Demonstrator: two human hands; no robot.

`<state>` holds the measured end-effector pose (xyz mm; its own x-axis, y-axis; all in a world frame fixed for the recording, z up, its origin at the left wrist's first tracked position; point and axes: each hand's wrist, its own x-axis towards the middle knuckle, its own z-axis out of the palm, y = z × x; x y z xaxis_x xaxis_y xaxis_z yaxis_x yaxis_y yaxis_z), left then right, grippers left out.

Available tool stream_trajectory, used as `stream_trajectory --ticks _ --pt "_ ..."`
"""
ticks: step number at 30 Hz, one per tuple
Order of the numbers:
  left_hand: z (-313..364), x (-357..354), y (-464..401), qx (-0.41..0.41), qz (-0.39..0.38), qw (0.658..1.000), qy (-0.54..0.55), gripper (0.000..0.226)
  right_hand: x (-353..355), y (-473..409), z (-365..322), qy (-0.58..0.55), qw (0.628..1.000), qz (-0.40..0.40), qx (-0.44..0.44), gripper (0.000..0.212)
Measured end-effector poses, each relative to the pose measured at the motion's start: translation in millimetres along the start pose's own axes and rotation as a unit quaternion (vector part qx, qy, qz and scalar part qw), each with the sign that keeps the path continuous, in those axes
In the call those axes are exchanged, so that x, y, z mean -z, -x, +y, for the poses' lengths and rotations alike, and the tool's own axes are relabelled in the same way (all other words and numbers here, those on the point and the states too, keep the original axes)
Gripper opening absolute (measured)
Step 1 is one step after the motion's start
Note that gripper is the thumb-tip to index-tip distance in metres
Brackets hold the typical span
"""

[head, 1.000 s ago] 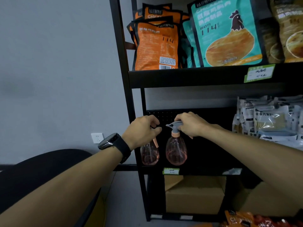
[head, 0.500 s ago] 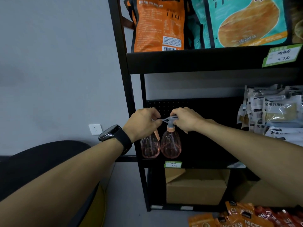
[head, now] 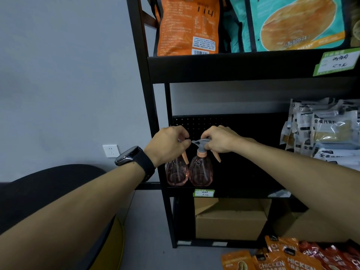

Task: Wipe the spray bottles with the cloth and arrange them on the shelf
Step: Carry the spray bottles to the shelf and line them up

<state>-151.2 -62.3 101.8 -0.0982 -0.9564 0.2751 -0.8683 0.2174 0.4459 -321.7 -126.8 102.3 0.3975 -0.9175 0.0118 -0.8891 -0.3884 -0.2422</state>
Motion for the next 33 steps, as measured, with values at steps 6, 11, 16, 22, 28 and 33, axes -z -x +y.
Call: stream_trajectory --ticks 6,11,16,22,28,33 --pt "0.5 -0.1 1.3 0.001 -0.002 1.0 0.005 0.023 -1.7 -1.2 0.7 -0.04 0.999 -0.014 -0.001 0.022" --pt "1.0 1.0 2.0 -0.001 -0.003 1.0 0.002 0.024 -2.7 -1.6 -1.0 -0.06 0.998 -0.014 -0.017 0.03" --pt "1.1 3.2 1.6 -0.001 0.001 1.0 -0.007 0.023 -2.8 1.4 -4.7 -0.051 0.998 -0.016 -0.031 0.039" --pt "3.6 9.1 3.4 0.0 0.0 1.0 -0.001 0.024 9.8 7.6 -4.1 -0.008 0.999 -0.021 -0.029 0.045" --pt "13.2 24.4 7.1 -0.014 0.018 1.0 -0.005 0.026 34.7 19.2 -12.2 -0.021 0.999 0.043 -0.009 0.041" --pt "20.3 44.9 14.8 -0.019 0.039 0.999 -0.015 0.026 51.4 27.0 -31.1 -0.015 0.996 0.081 0.015 0.031"
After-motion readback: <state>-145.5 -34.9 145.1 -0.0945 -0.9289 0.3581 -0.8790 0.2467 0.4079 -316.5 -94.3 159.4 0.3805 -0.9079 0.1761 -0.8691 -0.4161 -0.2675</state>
